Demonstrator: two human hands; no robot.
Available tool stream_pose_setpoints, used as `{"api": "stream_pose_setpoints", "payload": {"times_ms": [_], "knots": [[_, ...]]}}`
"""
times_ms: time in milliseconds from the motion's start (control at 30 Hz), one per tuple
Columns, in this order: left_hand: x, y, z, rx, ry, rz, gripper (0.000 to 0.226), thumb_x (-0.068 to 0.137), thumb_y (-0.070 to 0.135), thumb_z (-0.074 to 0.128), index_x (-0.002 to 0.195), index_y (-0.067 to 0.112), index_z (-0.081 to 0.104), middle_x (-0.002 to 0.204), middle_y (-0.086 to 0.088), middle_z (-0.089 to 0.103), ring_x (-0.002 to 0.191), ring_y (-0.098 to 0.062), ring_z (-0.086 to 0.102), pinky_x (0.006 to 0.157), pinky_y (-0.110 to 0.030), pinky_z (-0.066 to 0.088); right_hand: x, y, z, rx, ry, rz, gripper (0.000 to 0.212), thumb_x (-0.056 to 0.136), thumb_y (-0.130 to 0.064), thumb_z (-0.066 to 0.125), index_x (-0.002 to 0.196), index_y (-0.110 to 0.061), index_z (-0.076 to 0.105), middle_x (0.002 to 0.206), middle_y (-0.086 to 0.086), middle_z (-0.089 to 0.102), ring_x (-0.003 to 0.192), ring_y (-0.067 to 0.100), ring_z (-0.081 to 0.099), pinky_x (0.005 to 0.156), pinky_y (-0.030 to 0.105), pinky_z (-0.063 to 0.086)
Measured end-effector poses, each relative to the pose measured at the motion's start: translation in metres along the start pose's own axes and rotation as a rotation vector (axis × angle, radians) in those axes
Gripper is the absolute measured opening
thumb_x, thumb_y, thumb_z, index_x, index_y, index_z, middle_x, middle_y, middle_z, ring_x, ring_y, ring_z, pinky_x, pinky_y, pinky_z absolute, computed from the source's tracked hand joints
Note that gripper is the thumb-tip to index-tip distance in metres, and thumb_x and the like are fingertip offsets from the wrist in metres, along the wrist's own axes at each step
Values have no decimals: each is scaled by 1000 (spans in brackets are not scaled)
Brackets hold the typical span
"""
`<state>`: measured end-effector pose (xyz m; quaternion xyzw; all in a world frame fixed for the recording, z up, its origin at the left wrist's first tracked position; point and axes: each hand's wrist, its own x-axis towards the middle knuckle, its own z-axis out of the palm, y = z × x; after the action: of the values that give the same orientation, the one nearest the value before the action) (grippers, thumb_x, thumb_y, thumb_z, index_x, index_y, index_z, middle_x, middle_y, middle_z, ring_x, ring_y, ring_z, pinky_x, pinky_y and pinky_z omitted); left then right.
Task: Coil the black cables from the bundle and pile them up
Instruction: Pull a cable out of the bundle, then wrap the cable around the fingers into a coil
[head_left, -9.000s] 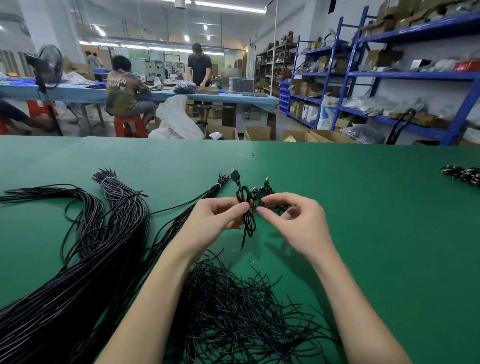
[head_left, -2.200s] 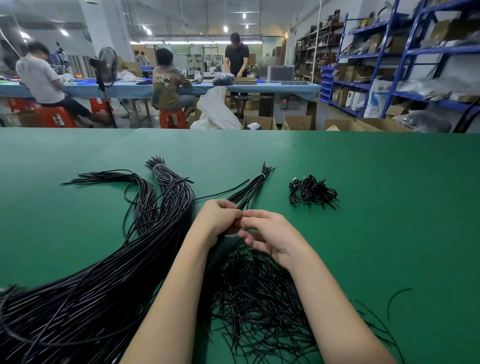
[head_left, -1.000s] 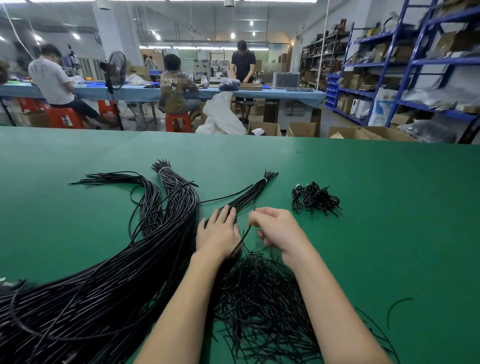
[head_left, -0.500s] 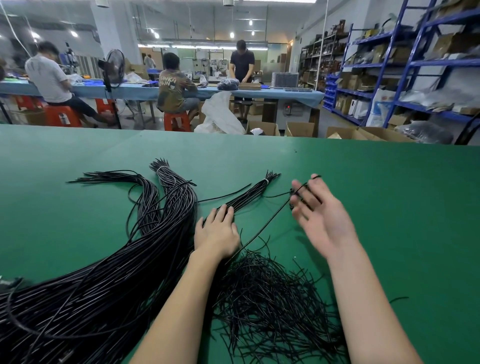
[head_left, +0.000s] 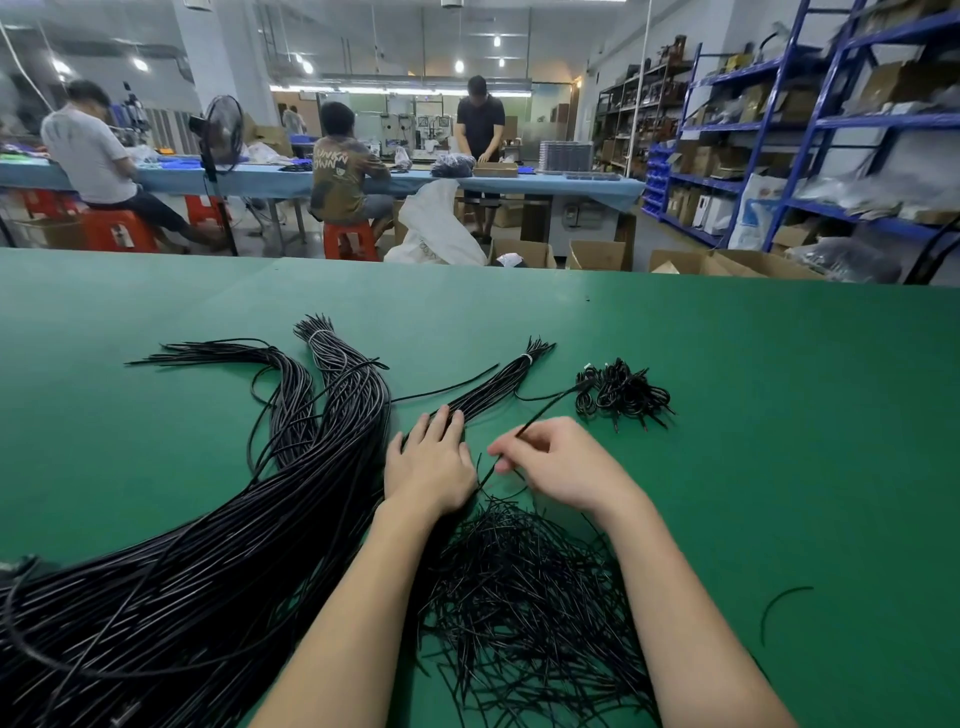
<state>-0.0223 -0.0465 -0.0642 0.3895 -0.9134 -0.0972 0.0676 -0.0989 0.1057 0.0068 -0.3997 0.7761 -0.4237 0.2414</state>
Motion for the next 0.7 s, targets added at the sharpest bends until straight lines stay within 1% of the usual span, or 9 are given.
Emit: {"api": "stream_pose_setpoints", "payload": {"times_ms": [33,100,200,300,400,467,533,633,700], "knots": [[0,-1,0,-2,-2,3,56,106,35,20,160,32,8,168,11,1,154,-11,1,124,-40,4,1,-1,0,58,94,-19,20,102,-27,57,100,-22,76,88,-8,78,63,10,54,58,21,45],[1,-2,0,-1,-7,18,56,106,34,20,160,31,8,168,11,1,154,-12,1,124,-41,5,0,-4,-10,319,253,-25,24,104,-24,53,94,-25,75,81,-11,76,64,5,59,56,18,46],[3,-2,-2,-21,-35,16,57,105,34,20,161,30,7,168,10,-1,154,-12,0,124,-41,4,-4,-10,-34,749,404,-45,25,106,-23,49,97,-19,72,78,-9,72,67,4,63,56,18,47],[3,-1,-3,-18,-53,9,57,105,34,21,161,30,6,168,10,-2,154,-12,-2,125,-41,3,-10,-11,-60,1099,486,-96,26,108,-25,45,100,-17,68,78,-8,69,69,8,64,58,21,48],[5,2,-7,-18,-101,-9,58,105,33,21,161,28,6,169,8,-3,155,-14,-2,125,-45,2,-20,-9,-81,1247,478,-134,28,108,-27,44,101,-19,69,79,-9,70,69,8,66,57,19,49],[10,7,-14,11,-143,-35,60,103,33,27,160,24,9,169,4,1,155,-18,1,123,-54,4,-26,-7,-88,1241,458,-132,28,108,-28,44,101,-19,70,79,-8,70,68,8,66,54,18,48],[17,18,-18,95,-124,-49,63,101,32,35,158,18,15,168,0,10,154,-24,4,119,-62,6,-28,-5,-90,1104,447,-87,32,108,-32,44,96,-18,70,76,-7,69,63,8,64,51,18,46],[30,42,-17,111,-34,93,64,105,34,29,160,15,2,169,-1,-1,155,-26,-3,122,-58,5,-26,1,-87,716,527,27,43,107,-40,45,79,-18,68,69,-5,65,58,9,59,51,21,43],[42,55,-12,79,-61,222,60,107,37,18,160,19,-4,168,2,-8,155,-23,-8,123,-55,2,-26,6,-89,507,553,80,48,107,-42,44,73,-15,66,71,-2,65,60,10,62,53,23,50]]}}
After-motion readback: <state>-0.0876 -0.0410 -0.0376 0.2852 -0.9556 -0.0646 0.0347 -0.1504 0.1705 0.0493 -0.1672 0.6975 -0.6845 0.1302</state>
